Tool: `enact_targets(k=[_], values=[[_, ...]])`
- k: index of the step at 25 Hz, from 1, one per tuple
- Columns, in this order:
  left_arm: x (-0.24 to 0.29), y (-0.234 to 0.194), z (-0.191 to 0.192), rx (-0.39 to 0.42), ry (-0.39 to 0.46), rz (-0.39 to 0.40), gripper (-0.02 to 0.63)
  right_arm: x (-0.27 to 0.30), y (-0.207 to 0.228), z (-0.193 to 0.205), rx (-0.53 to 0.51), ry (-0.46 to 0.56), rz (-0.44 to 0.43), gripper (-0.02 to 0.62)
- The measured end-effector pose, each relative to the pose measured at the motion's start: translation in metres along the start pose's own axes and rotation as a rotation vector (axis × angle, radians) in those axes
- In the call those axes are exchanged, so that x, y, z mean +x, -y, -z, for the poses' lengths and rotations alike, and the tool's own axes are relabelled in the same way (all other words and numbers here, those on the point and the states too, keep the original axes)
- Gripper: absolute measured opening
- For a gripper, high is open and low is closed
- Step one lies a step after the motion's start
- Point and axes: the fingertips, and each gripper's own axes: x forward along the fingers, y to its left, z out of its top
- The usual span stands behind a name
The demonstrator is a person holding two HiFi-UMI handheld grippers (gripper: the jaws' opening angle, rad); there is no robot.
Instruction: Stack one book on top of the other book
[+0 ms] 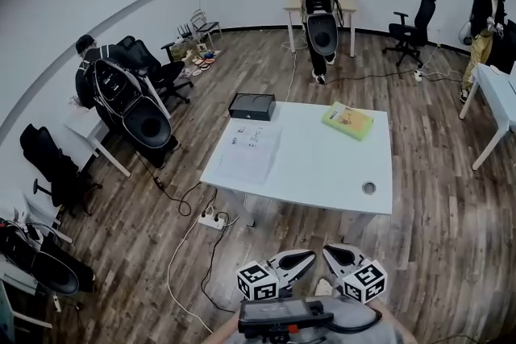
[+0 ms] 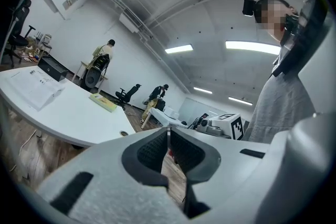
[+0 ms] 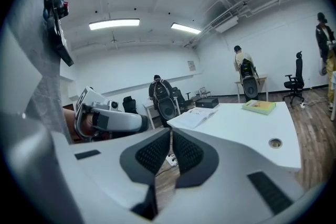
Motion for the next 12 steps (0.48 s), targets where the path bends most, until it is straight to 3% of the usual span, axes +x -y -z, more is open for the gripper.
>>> enact_targets(k=[12], values=[[0.054, -0.069, -0.033, -0.022, 0.034, -0.082, 0.028, 0.042, 0.081, -0.027, -0.003, -0.012, -0.055, 0.031]])
